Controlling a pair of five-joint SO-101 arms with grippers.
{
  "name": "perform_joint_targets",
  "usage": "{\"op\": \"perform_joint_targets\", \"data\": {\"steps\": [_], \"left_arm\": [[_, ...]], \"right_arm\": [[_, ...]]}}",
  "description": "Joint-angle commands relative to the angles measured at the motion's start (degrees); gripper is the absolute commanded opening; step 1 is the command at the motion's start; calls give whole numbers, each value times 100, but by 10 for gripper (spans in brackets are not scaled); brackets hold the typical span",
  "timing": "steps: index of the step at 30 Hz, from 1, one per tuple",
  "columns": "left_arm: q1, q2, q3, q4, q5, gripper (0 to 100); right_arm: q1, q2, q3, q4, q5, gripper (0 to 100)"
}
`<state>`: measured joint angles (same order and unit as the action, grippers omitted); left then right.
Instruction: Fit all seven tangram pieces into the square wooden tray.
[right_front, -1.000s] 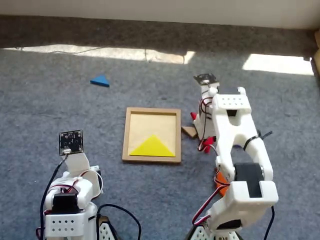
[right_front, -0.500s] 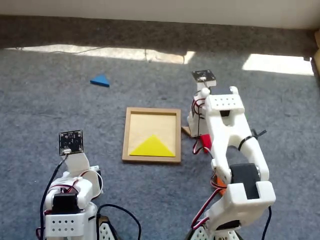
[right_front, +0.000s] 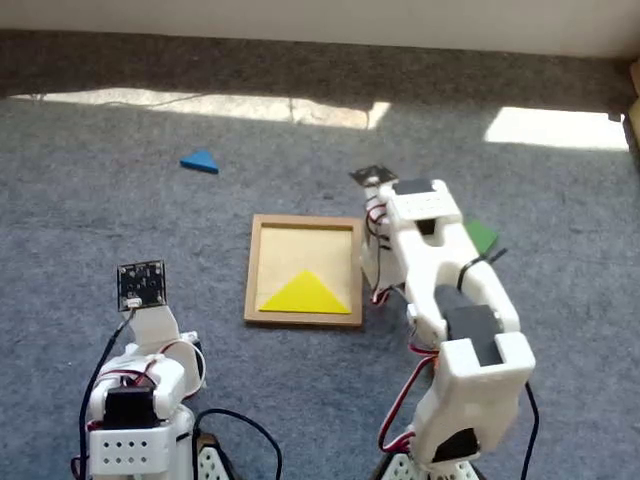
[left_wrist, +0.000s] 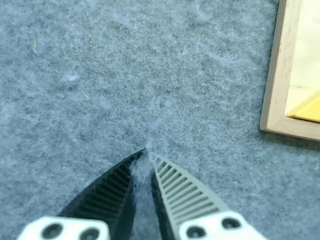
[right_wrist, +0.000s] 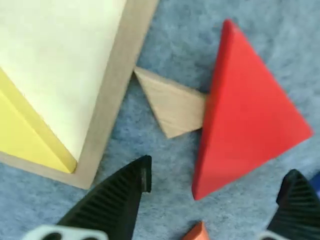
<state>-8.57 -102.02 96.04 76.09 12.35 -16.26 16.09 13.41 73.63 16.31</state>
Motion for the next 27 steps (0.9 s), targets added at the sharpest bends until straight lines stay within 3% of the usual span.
{"op": "perform_joint_targets", "data": {"steps": [1, 7, 22, 27], "left_arm": [[84, -92, 110, 26, -44, 5], [84, -92, 110, 26, -44, 5], [84, -92, 110, 26, -44, 5], [84, -92, 110, 26, -44, 5]], "right_arm": [[101, -101, -92, -48, 114, 378], [215, -119, -119, -92, 413, 332], [295, -66, -286, -1103, 484, 323], [295, -31, -40, -1130, 1169, 184]]}}
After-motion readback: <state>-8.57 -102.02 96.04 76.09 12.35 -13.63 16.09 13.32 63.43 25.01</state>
